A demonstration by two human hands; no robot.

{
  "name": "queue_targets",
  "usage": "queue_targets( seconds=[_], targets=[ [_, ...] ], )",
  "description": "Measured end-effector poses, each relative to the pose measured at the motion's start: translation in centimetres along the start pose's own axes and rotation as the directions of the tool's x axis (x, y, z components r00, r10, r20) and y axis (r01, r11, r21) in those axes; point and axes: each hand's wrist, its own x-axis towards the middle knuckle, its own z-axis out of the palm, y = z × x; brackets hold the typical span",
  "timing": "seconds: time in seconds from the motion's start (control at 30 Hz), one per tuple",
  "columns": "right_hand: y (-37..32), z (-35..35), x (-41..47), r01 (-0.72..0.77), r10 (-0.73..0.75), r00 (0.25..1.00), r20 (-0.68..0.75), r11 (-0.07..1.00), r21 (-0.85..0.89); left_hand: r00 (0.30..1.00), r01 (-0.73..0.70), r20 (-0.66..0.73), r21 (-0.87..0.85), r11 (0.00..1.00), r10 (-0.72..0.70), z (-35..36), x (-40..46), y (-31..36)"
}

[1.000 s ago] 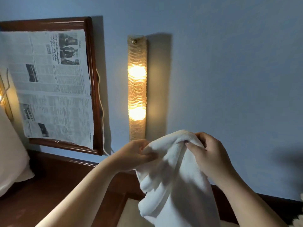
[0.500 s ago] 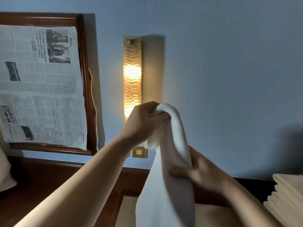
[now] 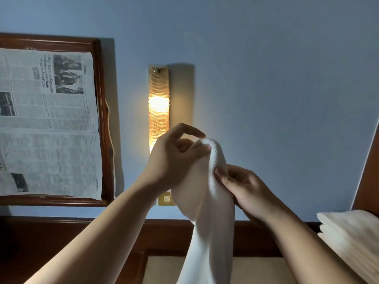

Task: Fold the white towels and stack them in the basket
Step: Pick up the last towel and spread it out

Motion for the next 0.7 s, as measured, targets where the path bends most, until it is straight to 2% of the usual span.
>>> queue_targets(
  seconds=[0.1,0.2,0.27,0.4,0.6,0.7],
  targets=[
    [-1.2,0.9,0.0,0.121,-0.139,0.986,-0.09,0.977,-0.177,0.99,0.013,-0.137,0.039,0.999,-0.008,-0.6,-0.6,0.2],
    [-2.0,1.4,-0.5,0.197,-0.235,0.959,-0.157,0.955,-0.223,0.952,0.03,-0.306,0.069,0.997,-0.007,-0.7,-1.4,0.3],
    [-2.4,1.3,-0.9,0.211,-0.258,0.947,-0.191,0.949,-0.236,0.935,0.015,-0.354,0.064,0.998,0.008,-0.5,-1.9,0.1],
    [-2.9,0.2,-1.8,0.219,-0.271,0.938,-0.217,0.947,-0.235,0.957,-0.045,-0.285,0.072,0.996,0.064,0.9,-2.7,-0.3],
    [-2.6,-2.7,-3.6,0.2,-0.24,0.954,-0.18,0.956,-0.216,0.994,0.036,-0.106,-0.025,0.999,-0.039,4.1,-3.4,0.6],
    [-2.8,-4.5,-4.5,0.173,-0.208,0.964,-0.165,0.963,-0.207,0.981,0.064,-0.181,-0.04,0.997,-0.07,5.9,-4.0,1.0]
  ],
)
